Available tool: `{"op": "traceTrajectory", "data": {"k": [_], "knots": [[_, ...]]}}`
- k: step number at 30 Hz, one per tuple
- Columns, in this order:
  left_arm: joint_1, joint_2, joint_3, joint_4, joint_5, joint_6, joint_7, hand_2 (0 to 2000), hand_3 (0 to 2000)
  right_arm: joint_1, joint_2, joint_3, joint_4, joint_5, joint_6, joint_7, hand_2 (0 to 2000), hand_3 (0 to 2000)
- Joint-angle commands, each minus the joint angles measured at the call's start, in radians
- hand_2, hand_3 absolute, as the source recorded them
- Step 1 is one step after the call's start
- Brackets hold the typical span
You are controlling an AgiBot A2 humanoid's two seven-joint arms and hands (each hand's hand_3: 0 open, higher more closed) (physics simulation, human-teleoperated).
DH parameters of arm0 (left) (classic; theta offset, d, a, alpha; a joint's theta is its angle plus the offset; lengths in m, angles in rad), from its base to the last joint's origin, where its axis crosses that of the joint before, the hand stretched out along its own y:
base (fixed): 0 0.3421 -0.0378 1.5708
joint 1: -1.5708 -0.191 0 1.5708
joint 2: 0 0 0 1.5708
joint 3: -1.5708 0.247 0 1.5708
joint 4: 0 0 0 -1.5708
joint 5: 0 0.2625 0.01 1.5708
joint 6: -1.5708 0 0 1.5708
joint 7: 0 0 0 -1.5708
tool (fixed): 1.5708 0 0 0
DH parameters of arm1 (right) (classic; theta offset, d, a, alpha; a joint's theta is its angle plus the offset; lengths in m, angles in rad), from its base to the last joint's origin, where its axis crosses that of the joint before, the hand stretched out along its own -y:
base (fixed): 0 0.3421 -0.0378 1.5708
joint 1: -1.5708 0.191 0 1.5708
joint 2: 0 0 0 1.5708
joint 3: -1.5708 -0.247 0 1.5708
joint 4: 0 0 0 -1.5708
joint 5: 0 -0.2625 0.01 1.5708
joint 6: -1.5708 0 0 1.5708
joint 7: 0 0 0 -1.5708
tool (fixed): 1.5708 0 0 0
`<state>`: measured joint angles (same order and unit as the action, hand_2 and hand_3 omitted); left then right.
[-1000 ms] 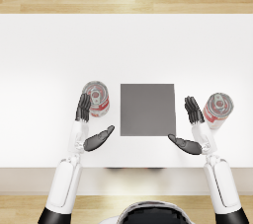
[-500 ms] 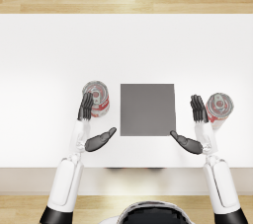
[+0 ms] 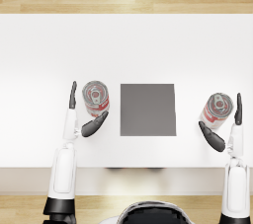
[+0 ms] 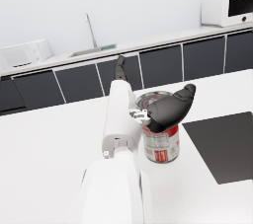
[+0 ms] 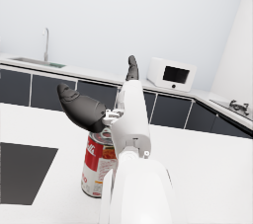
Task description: Pick up the red can on the left and place it in the middle, then pick up the red can on the right and place it on top of the can in the middle
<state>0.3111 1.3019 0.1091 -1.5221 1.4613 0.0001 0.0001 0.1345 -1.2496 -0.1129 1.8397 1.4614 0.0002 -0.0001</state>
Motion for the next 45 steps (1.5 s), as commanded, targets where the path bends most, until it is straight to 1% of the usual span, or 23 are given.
{"op": "traceTrajectory", "data": {"k": [1, 5, 10, 16, 21, 25, 30, 34, 38, 41, 42, 43, 45], "knots": [[0.042, 0.014, 0.012, 0.114, 0.002, 0.0, 0.0, 0, 0, -0.021, -0.004, -0.049, -0.049, 0.002, 0.0, 0.0, 0, 0], [0.07, 0.03, 0.03, 0.217, 0.006, 0.0, 0.0, 0, 0, -0.028, -0.01, -0.027, -0.134, 0.006, 0.0, 0.0, 0, 0], [0.099, 0.049, 0.04, 0.328, 0.007, 0.0, 0.0, 0, 0, 0.007, -0.018, -0.012, -0.283, 0.007, 0.0, 0.0, 0, 0], [0.128, 0.069, 0.058, 0.425, 0.008, 0.0, 0.0, 0, 0, 0.037, -0.028, -0.004, -0.408, 0.008, 0.0, 0.0, 0, 0], [0.16, 0.087, 0.051, 0.502, 0.008, 0.0, 0.0, 0, 0, 0.066, -0.039, 0.019, -0.483, 0.008, 0.0, 0.0, 0, 0], [0.179, 0.099, 0.046, 0.545, 0.008, 0.0, 0.0, 0, 0, 0.099, -0.047, 0.028, -0.542, 0.008, 0.0, 0.0, 0, 0], [0.208, 0.114, 0.039, 0.604, 0.008, 0.0, 0.0, 0, 0, 0.156, -0.059, 0.046, -0.655, 0.008, 0.0, 0.0, 0, 0], [0.233, 0.126, 0.032, 0.65, 0.007, -0.001, 0.0, 0, 0, 0.173, -0.068, 0.06, -0.69, 0.008, -0.001, 0.0, 0, 0], [0.231, 0.132, 0.027, 0.639, 0.007, -0.005, -0.01, 0, 0, 0.2, -0.075, 0.056, -0.755, 0.008, -0.002, 0.0, 0, 0], [0.235, 0.138, 0.02, 0.637, 0.007, -0.007, -0.005, 0, 0, 0.216, -0.079, 0.058, -0.794, 0.008, 0.018, 0.002, 0, 0], [0.24, 0.141, 0.018, 0.649, 0.007, -0.007, -0.003, 0, 0, 0.218, -0.081, 0.058, -0.808, 0.007, 0.021, 0.008, 0, 0], [0.234, 0.141, 0.013, 0.632, 0.007, -0.008, -0.002, 0, 0, 0.223, -0.082, 0.057, -0.814, 0.007, 0.02, 0.026, 0, 0], [0.244, 0.146, 0.013, 0.652, 0.007, -0.008, -0.001, 0, 0, 0.225, -0.085, 0.055, -0.827, 0.007, 0.02, 0.053, 0, 0]]}}
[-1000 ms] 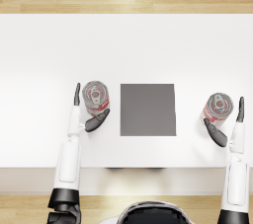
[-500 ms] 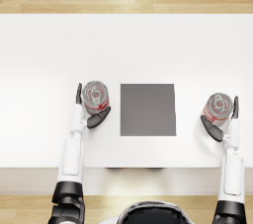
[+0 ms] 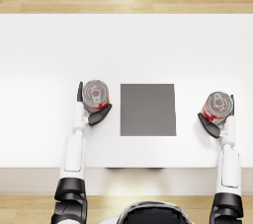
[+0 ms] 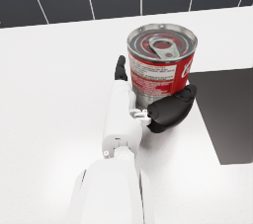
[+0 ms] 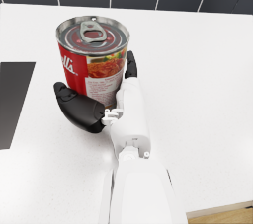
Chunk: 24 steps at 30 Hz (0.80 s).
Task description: Pick up the red can on the left and place it in the middle, then pick up the red can on the right and place it on top of the can in the middle
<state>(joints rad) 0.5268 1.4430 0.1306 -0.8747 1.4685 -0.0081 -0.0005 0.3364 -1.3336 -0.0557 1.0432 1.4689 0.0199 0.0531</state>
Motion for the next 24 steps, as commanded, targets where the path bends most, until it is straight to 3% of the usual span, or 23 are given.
{"op": "traceTrajectory", "data": {"k": [1, 3, 4, 5, 7, 8, 15, 20, 24], "knots": [[0.034, 0.007, -0.011, 0.016, 0.0, -0.001, 0.0, 0, 0, 0.027, -0.003, -0.004, -0.032, 0.0, -0.003, 0.013, 0, 0], [0.022, 0.009, -0.005, -0.01, 0.0, -0.001, 0.001, 0, 0, 0.024, -0.005, 0.004, -0.023, 0.0, -0.006, 0.024, 0, 0], [0.011, 0.008, -0.004, -0.034, 0.0, 0.001, 0.001, 1361, 327, 0.016, -0.005, -0.004, -0.012, 0.0, -0.008, 0.025, 1361, 327], [0.011, 0.01, 0.003, -0.035, 0.0, -0.01, 0.001, 2000, 653, 0.023, -0.006, -0.006, -0.034, 0.001, 0.011, 0.029, 2000, 653], [0.021, 0.014, -0.003, -0.02, 0.0, -0.02, 0.001, 2000, 1307, 0.023, -0.008, -0.008, -0.034, 0.001, 0.024, 0.049, 2000, 1307], [0.019, 0.015, -0.009, -0.038, 0.0, -0.021, -0.001, 2000, 1520, 0.02, -0.009, -0.01, -0.014, 0.001, 0.015, 0.049, 2000, 1520], [-0.038, 0.015, 0.127, -0.337, 0.001, -0.016, -0.004, 2000, 1520, 0.005, -0.019, 0.021, 0.276, 0.001, 0.032, -0.031, 2000, 1520], [-0.003, 0.047, 0.259, -0.317, 0.001, -0.022, -0.004, 2000, 1520, 0.023, -0.028, 0.05, 0.411, 0.0, 0.04, -0.044, 2000, 1520], [0.042, 0.083, 0.32, -0.214, 0.001, -0.027, -0.004, 2000, 1520, 0.031, -0.036, 0.063, 0.42, 0.0, 0.04, -0.045, 2000, 1520]]}}
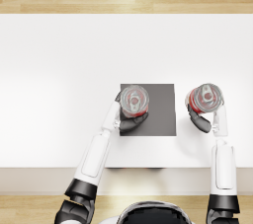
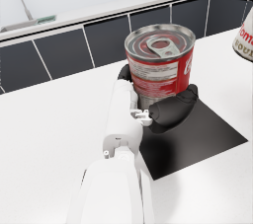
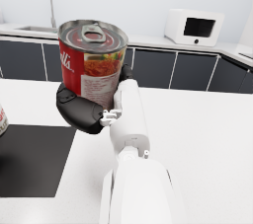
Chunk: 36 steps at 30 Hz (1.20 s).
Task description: Pick up the red can on the left and place it in the middle, then pick up the red can on the right and place it on top of the can in the middle
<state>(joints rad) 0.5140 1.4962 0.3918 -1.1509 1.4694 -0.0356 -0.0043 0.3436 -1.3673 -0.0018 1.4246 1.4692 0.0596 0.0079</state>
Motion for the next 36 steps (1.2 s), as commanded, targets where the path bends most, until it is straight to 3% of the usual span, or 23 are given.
{"op": "traceTrajectory", "data": {"k": [1, 5, 7, 8, 9, 10, 11, 13, 14, 18, 19, 20, 21, 23, 25, 28, 29, 30, 32, 34, 36], "knots": [[0.056, 0.033, 0.066, 0.075, 0.0, -0.001, 0.0, 2000, 1520, 0.022, -0.004, 0.019, 0.039, 0.0, 0.001, 0.0, 2000, 1520], [0.08, 0.058, 0.098, 0.182, 0.0, -0.004, 0.001, 2000, 1520, 0.022, -0.011, 0.045, 0.091, 0.0, 0.003, -0.001, 2000, 1520], [0.094, 0.071, 0.113, 0.239, 0.0, -0.003, -0.076, 2000, 1520, 0.035, -0.017, 0.064, 0.102, 0.0, 0.003, -0.002, 2000, 1520], [0.143, 0.006, 0.273, 0.266, 0.0, -0.002, -0.152, 2000, 1520, 0.04, -0.02, 0.071, 0.109, 0.0, 0.005, -0.002, 2000, 1520], [0.118, 0.066, 0.154, 0.306, 0.0, -0.001, -0.207, 2000, 1520, 0.046, -0.023, 0.083, 0.117, 0.0, 0.006, -0.002, 2000, 1520], [0.123, 0.071, 0.151, 0.323, 0.001, -0.005, -0.247, 2000, 1520, 0.046, -0.025, 0.087, 0.127, 0.0, 0.007, -0.002, 2000, 1520], [0.164, 0.028, 0.285, 0.347, 0.001, -0.007, -0.275, 2000, 1520, 0.051, -0.028, 0.091, 0.133, 0.0, 0.008, -0.002, 2000, 1520], [0.161, 0.073, 0.212, 0.41, 0.0, -0.026, -0.306, 2000, 1520, 0.051, -0.031, 0.097, 0.143, 0.0, 0.009, -0.002, 2000, 1520], [0.193, 0.054, 0.295, 0.444, 0.001, -0.032, -0.317, 2000, 1520, 0.051, -0.033, 0.096, 0.143, 0.0, 0.01, -0.001, 2000, 1520], [0.211, 0.072, 0.306, 0.516, 0.0, -0.019, -0.342, 2000, 1520, 0.054, -0.041, 0.111, 0.172, 0.0, 0.015, -0.002, 2000, 1520], [0.207, 0.07, 0.309, 0.513, 0.0, -0.018, -0.347, 639, 1193, 0.055, -0.043, 0.116, 0.181, 0.0, 0.016, -0.002, 2000, 1520], [0.195, 0.071, 0.285, 0.491, 0.0, -0.019, -0.351, 0, 867, 0.057, -0.045, 0.118, 0.183, 0.0, 0.016, -0.002, 2000, 1520], [0.184, 0.063, 0.284, 0.47, -0.001, -0.028, -0.352, 0, 540, 0.064, -0.049, 0.13, 0.179, 0.0, 0.018, -0.002, 2000, 1520], [0.159, 0.05, 0.259, 0.419, -0.001, -0.009, -0.35, 0, 0, 0.084, -0.058, 0.154, 0.169, 0.0, 0.019, -0.001, 2000, 1520], [0.109, 0.019, 0.238, 0.3, 0.0, 0.014, -0.347, 0, 0, 0.111, -0.071, 0.175, 0.155, 0.0, 0.022, -0.001, 2000, 1520], [-0.02, -0.06, 0.149, 0.0, 0.0, 0.029, -0.346, 0, 0, 0.154, -0.094, 0.215, 0.137, 0.0, 0.031, -0.002, 2000, 1520], [-0.054, -0.077, 0.114, -0.068, 0.0, 0.031, -0.313, 0, 0, 0.164, -0.099, 0.218, 0.127, 0.0, 0.029, -0.007, 2000, 1520], [-0.096, -0.099, 0.068, -0.153, 0.0, 0.032, -0.223, 0, 0, 0.177, -0.106, 0.228, 0.117, 0.0, 0.017, -0.051, 2000, 1520], [-0.148, -0.118, -0.012, -0.238, 0.0, 0.034, -0.112, 0, 0, 0.199, -0.119, 0.244, 0.102, 0.0, 0.033, -0.189, 2000, 1520], [-0.188, -0.129, -0.101, -0.293, 0.0, 0.035, -0.056, 0, 0, 0.224, -0.133, 0.264, 0.071, 0.0, 0.036, -0.268, 2000, 1520], [-0.215, -0.133, -0.161, -0.308, 0.0, 0.035, -0.027, 0, 0, 0.235, -0.141, 0.274, 0.05, 0.0, 0.032, -0.308, 2000, 1520]]}}
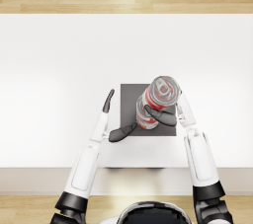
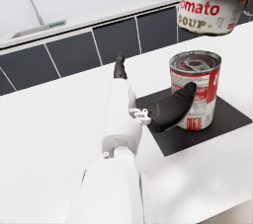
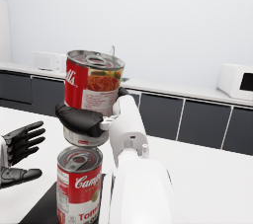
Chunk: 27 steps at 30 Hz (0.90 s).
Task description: Pick up the red can on the left and place it in the middle, then pick up the red can on the right and place it on top of the can in the middle
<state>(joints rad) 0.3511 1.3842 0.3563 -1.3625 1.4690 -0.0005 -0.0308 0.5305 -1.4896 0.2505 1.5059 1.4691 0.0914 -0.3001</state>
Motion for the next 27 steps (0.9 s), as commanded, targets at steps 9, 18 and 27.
{"op": "traceTrajectory", "data": {"k": [9, 18, 27], "knots": [[-0.086, -0.014, -0.197, -0.101, 0.0, 0.0, 0.029, 0, 0, 0.04, -0.031, 0.031, -0.111, 0.0, -0.01, -0.04, 2000, 1520], [-0.08, 0.002, -0.208, -0.108, 0.0, 0.0, 0.031, 0, 0, 0.023, -0.038, 0.039, -0.155, 0.0, -0.027, -0.04, 2000, 1520], [-0.085, 0.015, -0.21, -0.177, 0.0, 0.0, 0.031, 0, 0, 0.001, -0.043, 0.029, -0.053, -0.001, -0.067, -0.046, 0, 0]]}}
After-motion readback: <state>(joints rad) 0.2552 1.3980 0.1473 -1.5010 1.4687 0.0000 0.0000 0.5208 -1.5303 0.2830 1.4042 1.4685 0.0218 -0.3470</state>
